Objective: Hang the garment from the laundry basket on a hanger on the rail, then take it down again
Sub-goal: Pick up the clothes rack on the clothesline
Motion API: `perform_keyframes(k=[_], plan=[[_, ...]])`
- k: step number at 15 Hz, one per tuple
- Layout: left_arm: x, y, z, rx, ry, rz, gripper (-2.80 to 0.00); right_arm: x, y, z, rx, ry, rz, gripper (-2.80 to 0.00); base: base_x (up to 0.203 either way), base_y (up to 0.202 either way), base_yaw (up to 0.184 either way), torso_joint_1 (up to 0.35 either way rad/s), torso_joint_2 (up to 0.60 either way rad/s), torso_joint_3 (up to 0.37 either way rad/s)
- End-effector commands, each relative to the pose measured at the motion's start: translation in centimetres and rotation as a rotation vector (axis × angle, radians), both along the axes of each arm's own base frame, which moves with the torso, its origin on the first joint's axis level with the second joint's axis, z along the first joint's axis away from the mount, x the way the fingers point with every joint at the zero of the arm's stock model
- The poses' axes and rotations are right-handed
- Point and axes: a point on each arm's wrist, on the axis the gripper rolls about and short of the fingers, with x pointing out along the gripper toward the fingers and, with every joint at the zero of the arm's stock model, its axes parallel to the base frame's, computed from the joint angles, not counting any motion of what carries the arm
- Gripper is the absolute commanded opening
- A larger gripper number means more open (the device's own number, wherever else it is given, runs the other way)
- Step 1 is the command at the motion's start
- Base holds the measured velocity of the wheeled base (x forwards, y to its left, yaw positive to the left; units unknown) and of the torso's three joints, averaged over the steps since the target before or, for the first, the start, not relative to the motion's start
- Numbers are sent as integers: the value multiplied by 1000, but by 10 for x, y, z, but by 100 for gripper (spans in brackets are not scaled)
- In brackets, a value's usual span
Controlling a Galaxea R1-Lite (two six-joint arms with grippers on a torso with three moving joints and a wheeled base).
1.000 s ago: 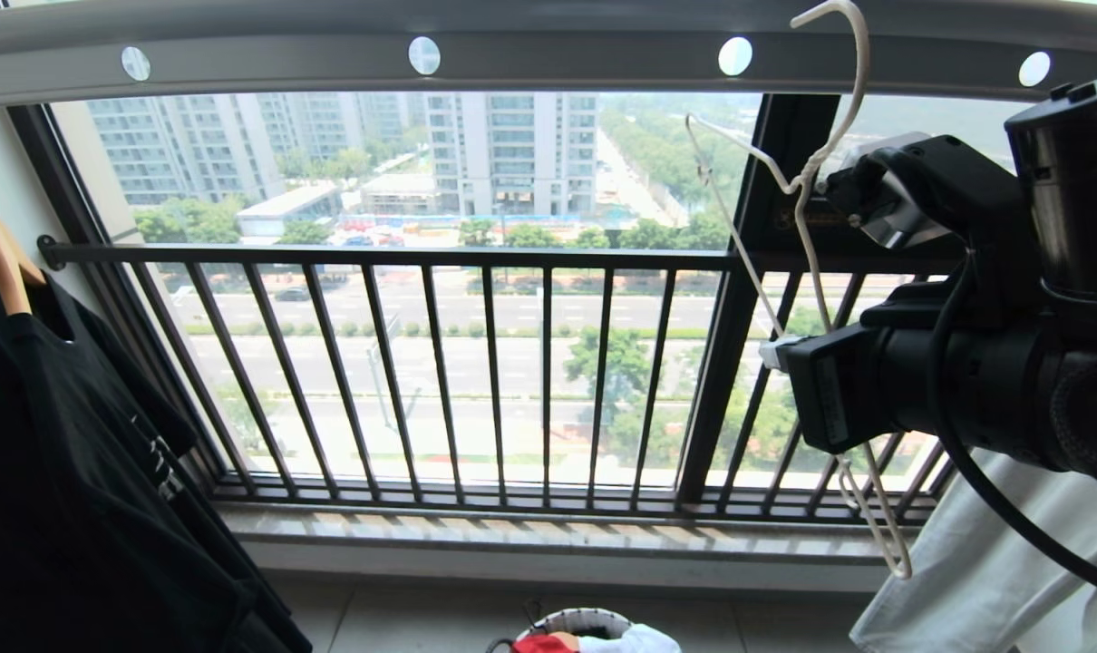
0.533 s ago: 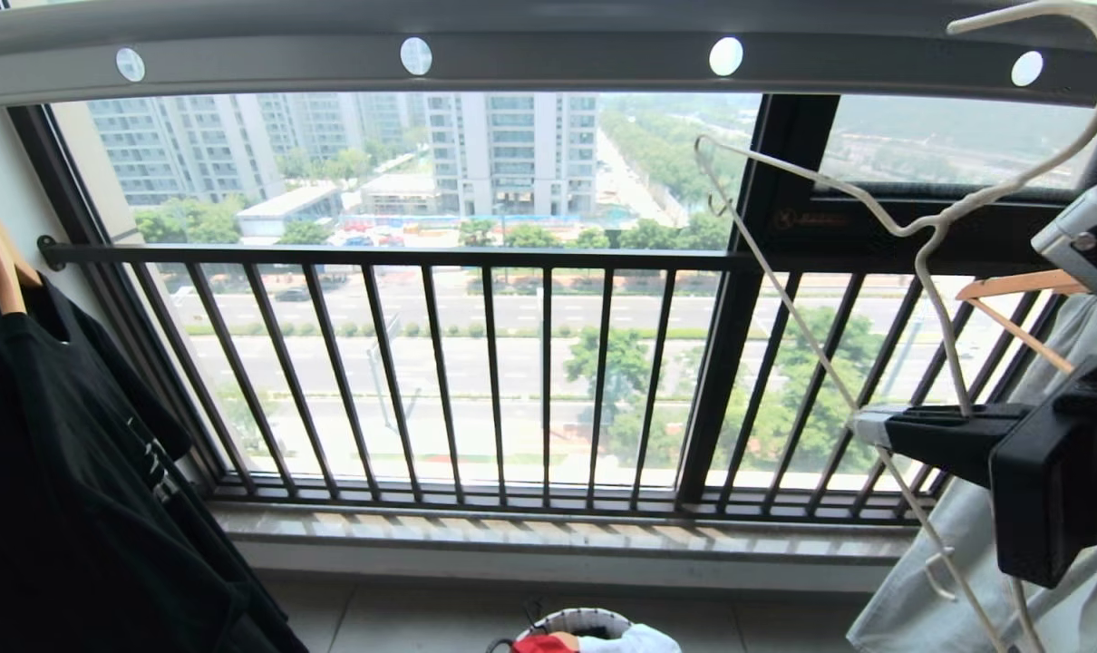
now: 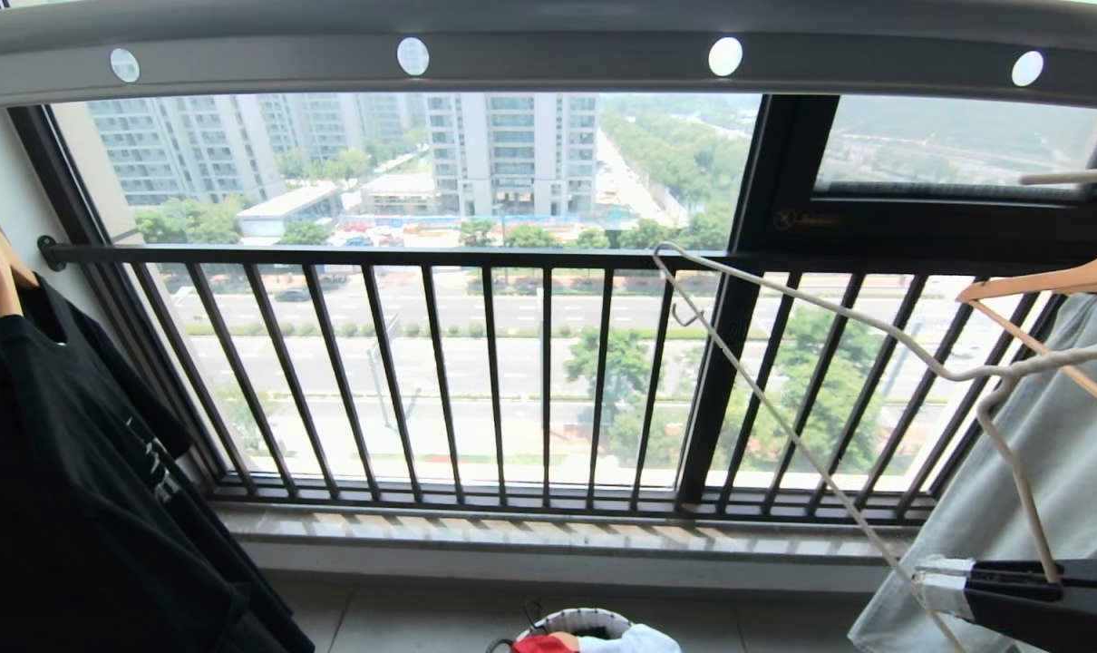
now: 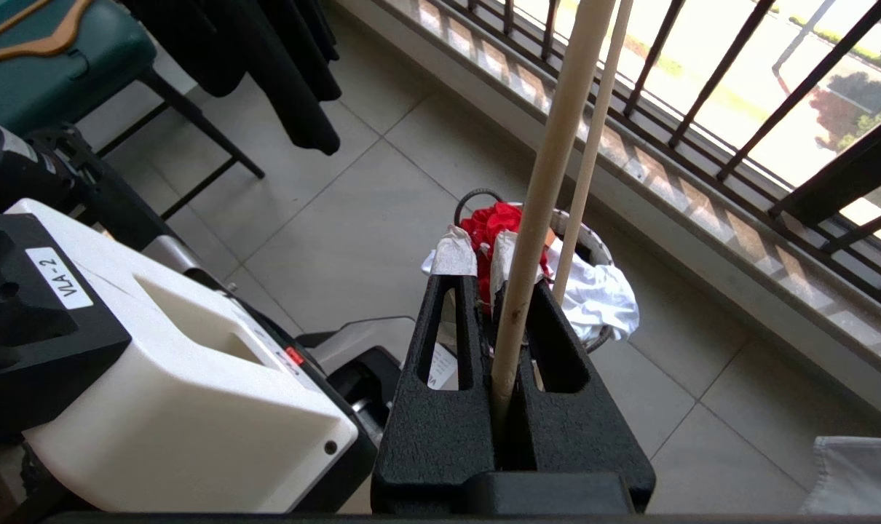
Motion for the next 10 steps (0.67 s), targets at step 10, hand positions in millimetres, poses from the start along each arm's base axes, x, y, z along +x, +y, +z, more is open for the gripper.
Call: perform_keyframes(k=[10], plan=[[0, 0, 0, -1, 3, 1, -280, 41, 11, -34, 71, -68, -112, -280, 0, 0, 0, -23, 51, 28]])
